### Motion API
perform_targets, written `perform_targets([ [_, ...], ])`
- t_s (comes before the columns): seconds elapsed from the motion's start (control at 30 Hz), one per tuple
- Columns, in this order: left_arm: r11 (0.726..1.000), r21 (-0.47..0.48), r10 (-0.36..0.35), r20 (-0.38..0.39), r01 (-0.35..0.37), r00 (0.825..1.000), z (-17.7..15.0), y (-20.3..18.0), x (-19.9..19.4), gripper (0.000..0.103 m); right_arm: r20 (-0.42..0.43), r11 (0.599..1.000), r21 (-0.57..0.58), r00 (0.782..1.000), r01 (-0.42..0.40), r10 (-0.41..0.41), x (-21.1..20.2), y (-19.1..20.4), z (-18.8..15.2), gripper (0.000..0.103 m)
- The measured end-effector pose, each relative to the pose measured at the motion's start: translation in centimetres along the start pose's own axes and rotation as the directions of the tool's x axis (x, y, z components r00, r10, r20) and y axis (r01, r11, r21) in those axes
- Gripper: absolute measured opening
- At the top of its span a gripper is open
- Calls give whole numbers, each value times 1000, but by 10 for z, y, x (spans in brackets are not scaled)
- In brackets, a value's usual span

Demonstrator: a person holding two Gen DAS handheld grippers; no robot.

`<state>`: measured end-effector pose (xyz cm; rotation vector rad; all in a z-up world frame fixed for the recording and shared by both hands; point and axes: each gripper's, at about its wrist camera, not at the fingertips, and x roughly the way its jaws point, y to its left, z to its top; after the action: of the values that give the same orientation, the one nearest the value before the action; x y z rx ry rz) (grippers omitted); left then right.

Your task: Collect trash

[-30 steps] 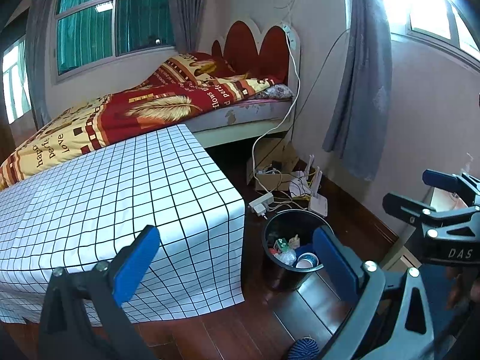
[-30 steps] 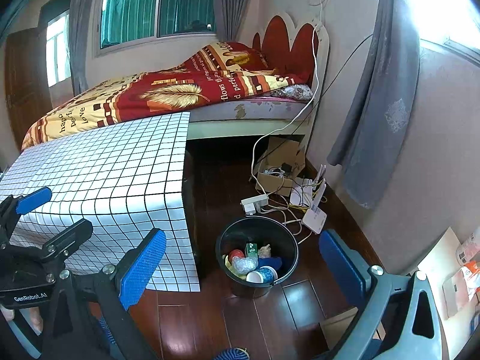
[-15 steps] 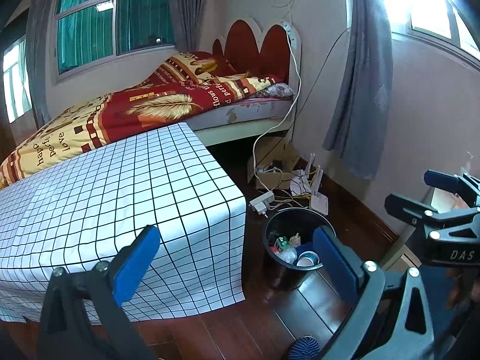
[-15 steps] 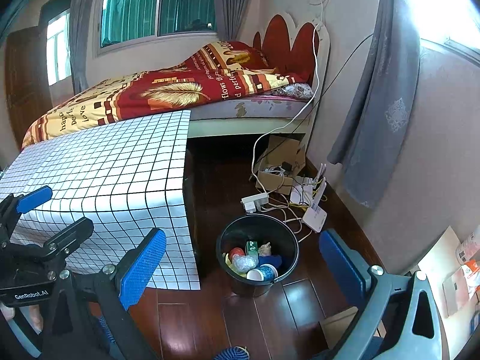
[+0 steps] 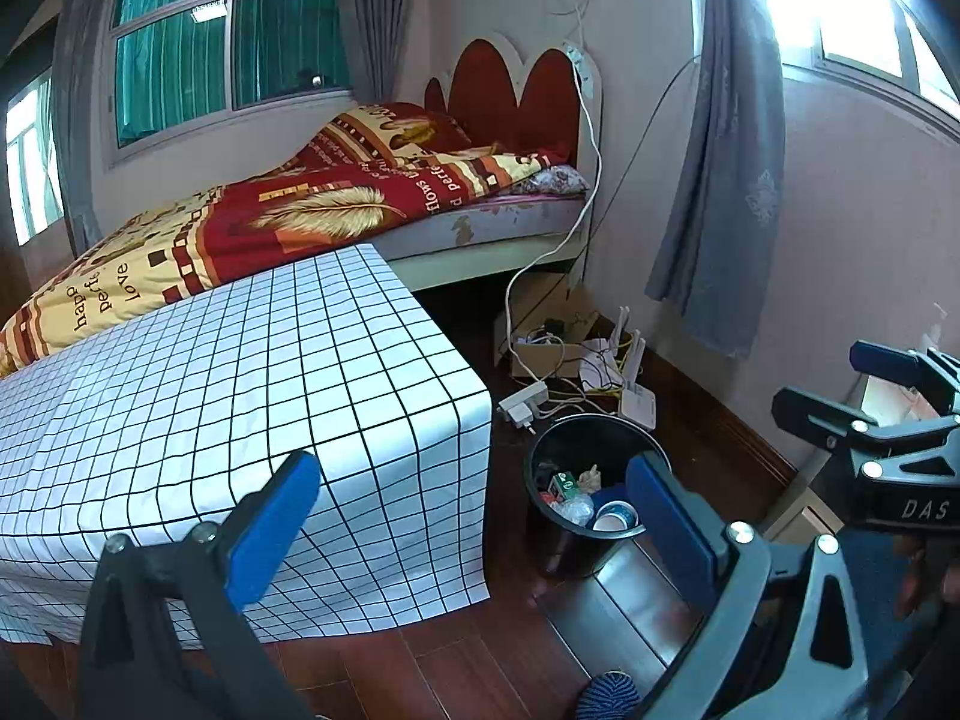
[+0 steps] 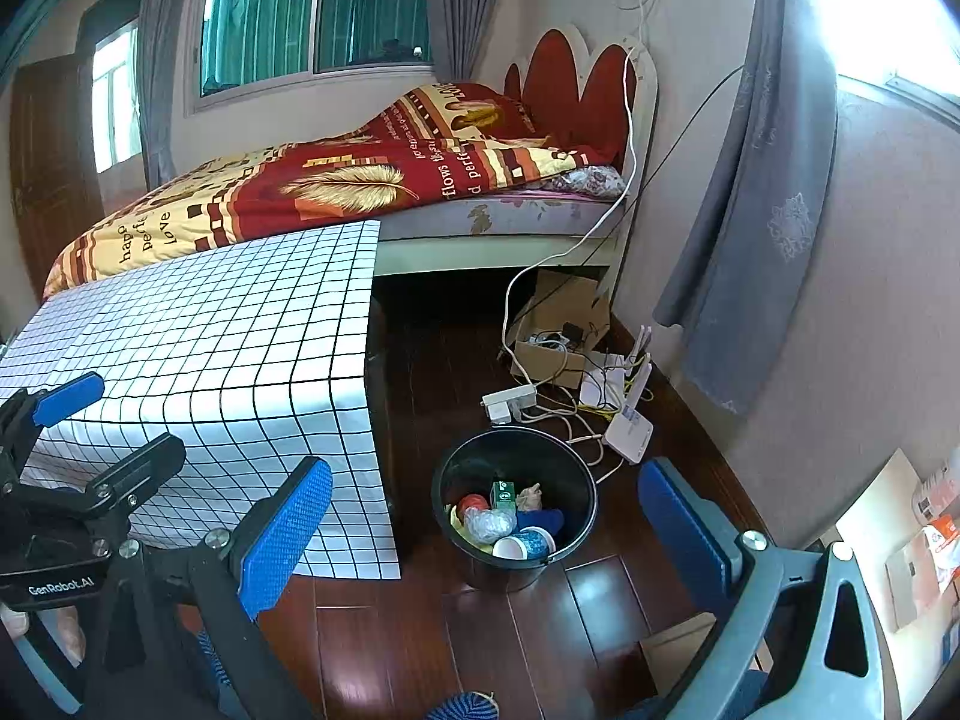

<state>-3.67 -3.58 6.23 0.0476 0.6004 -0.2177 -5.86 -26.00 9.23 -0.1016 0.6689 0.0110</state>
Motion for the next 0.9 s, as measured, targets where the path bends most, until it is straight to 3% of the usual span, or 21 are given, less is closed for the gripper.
perform_targets([
  [0.9, 999, 7, -39, 15, 39, 999, 0, -2, -2, 102, -6, 1000, -1, 1000, 5, -5, 0, 2, -9, 103],
])
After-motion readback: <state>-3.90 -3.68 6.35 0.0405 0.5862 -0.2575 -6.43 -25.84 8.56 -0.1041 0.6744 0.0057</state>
